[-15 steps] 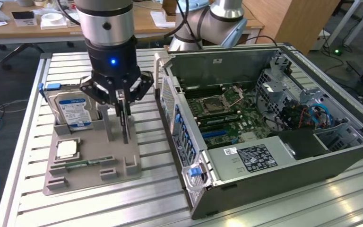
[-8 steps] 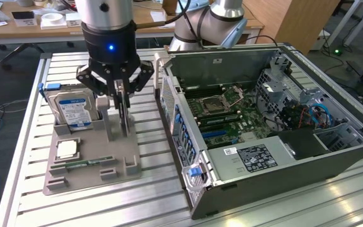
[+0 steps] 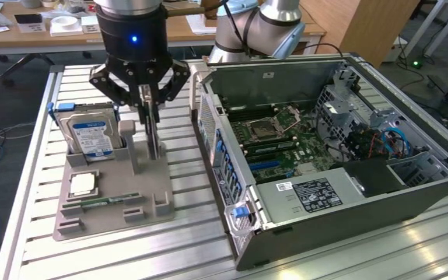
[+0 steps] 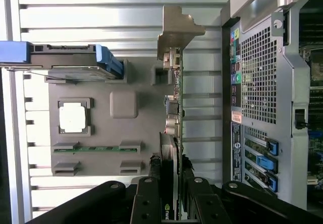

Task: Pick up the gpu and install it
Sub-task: 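Pick up the gpu and move the gpu toward the slot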

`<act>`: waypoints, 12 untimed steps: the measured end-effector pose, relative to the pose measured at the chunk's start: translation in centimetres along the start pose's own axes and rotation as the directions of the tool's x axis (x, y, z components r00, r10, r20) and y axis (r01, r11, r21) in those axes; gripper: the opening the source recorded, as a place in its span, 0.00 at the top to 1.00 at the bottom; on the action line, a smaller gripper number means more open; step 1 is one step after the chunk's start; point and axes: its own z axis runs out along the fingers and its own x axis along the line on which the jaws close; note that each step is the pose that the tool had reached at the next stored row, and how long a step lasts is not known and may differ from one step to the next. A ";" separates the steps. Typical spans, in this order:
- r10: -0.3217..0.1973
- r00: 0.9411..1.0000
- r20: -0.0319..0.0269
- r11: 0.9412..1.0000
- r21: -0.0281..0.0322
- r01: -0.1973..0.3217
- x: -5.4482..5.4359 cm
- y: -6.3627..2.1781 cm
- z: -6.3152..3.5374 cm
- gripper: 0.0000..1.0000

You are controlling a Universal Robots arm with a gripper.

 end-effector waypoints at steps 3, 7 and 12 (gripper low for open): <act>0.000 1.000 0.000 1.000 0.000 0.000 0.0 0.02 -0.79 0.74; 0.000 1.000 0.000 1.000 0.000 0.000 0.0 0.04 -1.75 0.74; 0.000 1.000 0.000 1.000 0.000 0.000 -0.1 0.06 -2.65 0.74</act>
